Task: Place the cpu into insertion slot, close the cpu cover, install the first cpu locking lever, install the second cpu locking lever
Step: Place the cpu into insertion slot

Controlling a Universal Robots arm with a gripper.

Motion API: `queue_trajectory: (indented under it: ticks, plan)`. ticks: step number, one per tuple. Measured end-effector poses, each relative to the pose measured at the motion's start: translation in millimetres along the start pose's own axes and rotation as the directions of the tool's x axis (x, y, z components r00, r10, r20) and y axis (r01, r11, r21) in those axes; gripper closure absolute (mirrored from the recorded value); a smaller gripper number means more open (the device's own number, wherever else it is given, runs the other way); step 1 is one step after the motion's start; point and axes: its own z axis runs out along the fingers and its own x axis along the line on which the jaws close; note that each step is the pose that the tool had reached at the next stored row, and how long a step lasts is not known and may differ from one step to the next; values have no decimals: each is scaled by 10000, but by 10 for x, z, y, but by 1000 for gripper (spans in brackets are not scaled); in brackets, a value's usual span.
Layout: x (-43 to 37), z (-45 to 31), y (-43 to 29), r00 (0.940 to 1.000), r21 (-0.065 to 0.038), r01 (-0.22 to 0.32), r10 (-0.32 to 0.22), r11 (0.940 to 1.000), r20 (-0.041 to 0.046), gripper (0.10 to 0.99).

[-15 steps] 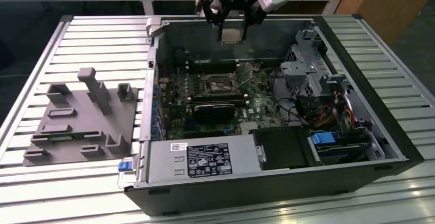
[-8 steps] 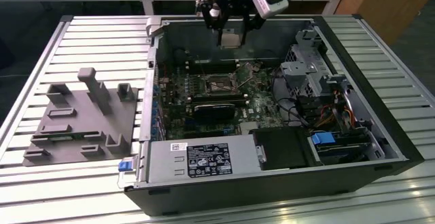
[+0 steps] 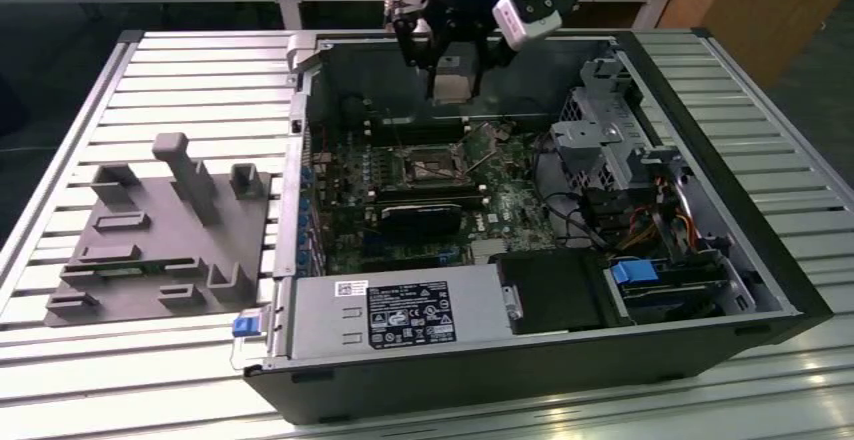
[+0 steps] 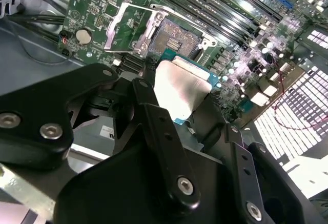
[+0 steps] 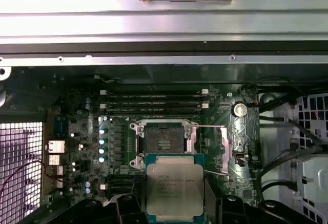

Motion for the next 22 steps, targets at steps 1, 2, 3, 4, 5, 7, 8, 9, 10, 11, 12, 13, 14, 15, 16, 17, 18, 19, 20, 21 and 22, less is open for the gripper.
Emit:
queue_trajectory:
  ticks: [1,2,3,4,5,7,8,9,10,11,12,13,14,15,16,17,18,19,20,21,22]
  plan:
    - [1,16,0,10000,0,-1,1,10000,0,553]
    - [2,33,0,10000,0,-2,2,10000,1,553]
    - [3,51,0,10000,0,-1,1,10000,0,553]
    - [3,70,0,10000,1,-1,1,10000,0,553]
    - [4,88,-1,10000,1,-1,1,10000,-1,553]
    - [5,125,-2,10000,-1,-3,3,10000,0,553]
    - [5,143,-3,10000,-1,-3,3,10000,1,553]
    - [6,161,-3,10000,0,-4,4,10000,0,553]
    - [7,179,-4,10000,0,-5,5,10000,0,553]
    - [8,198,-6,10000,0,-6,6,10000,0,553]
    - [9,216,-7,10000,-1,-9,9,10000,1,553]
    - [12,232,-8,10000,0,-14,14,10000,1,553]
    - [15,248,-9,10000,-2,-27,27,10000,3,553]
    - [17,263,-11,10000,-2,-48,48,10000,5,553]
    - [20,279,-12,10000,-2,-75,75,10000,7,553]
    - [23,294,-14,9999,-2,-107,107,9999,10,553]
    - [26,309,-15,9999,-2,-143,143,9999,13,553]
    - [28,324,-16,9998,-4,-187,187,9998,18,553]
    - [31,341,-18,9997,-5,-256,256,9997,23,553]
    - [34,355,-20,9994,-7,-337,337,9994,31,553]
    - [36,369,-21,9991,-9,-428,428,9991,39,553]
